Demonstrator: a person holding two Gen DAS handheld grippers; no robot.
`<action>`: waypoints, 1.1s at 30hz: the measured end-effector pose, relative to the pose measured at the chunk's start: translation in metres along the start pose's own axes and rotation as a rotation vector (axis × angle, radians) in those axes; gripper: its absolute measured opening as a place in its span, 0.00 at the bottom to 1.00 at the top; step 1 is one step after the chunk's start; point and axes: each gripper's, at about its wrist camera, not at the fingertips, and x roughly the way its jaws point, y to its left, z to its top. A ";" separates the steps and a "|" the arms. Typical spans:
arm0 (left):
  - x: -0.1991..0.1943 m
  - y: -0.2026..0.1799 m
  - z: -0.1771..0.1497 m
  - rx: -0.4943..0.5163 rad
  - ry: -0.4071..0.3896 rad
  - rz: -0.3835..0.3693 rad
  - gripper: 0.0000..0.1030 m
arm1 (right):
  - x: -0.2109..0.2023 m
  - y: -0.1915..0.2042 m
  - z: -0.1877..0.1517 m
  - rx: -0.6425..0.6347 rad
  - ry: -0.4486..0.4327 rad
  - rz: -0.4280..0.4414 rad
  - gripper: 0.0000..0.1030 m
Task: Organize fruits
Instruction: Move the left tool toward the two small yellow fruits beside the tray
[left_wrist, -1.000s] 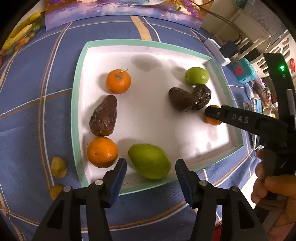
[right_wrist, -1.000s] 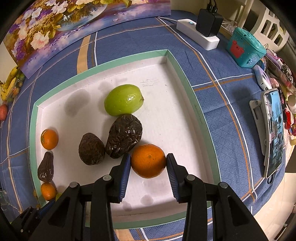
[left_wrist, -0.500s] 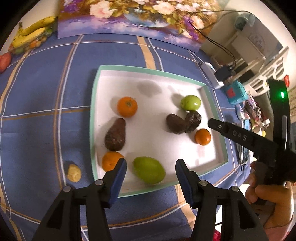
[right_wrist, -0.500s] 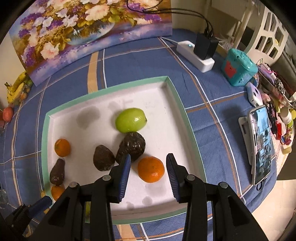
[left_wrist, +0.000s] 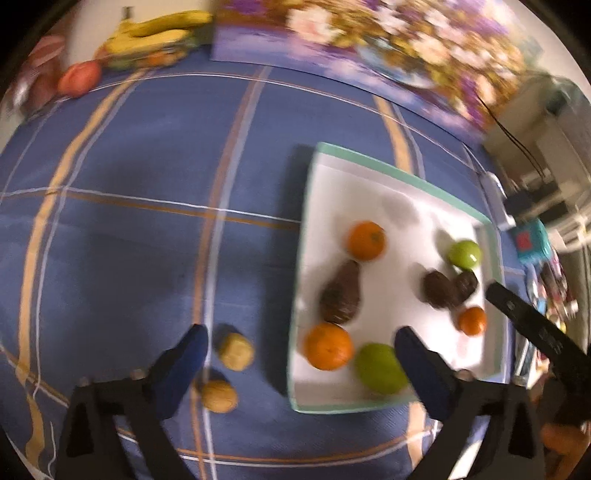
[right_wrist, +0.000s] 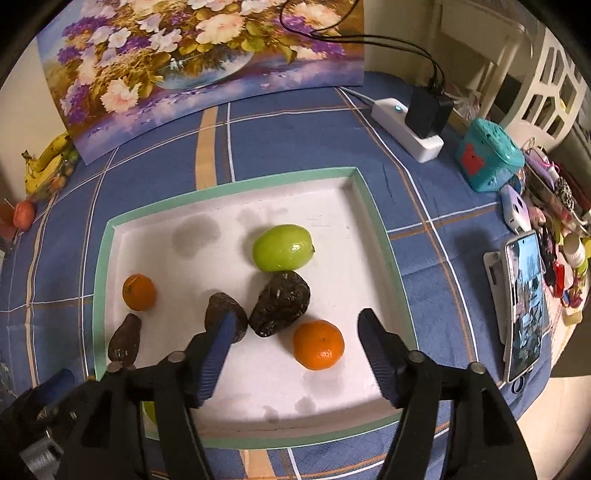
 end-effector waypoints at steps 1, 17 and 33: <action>-0.001 0.003 0.001 -0.012 -0.005 0.004 1.00 | -0.001 0.001 0.000 -0.001 -0.006 -0.002 0.83; -0.032 0.035 0.014 -0.063 -0.147 0.064 1.00 | -0.027 0.022 0.000 -0.045 -0.181 0.065 0.92; -0.049 0.105 0.003 -0.186 -0.090 0.032 1.00 | -0.032 0.078 -0.015 -0.065 -0.119 0.184 0.92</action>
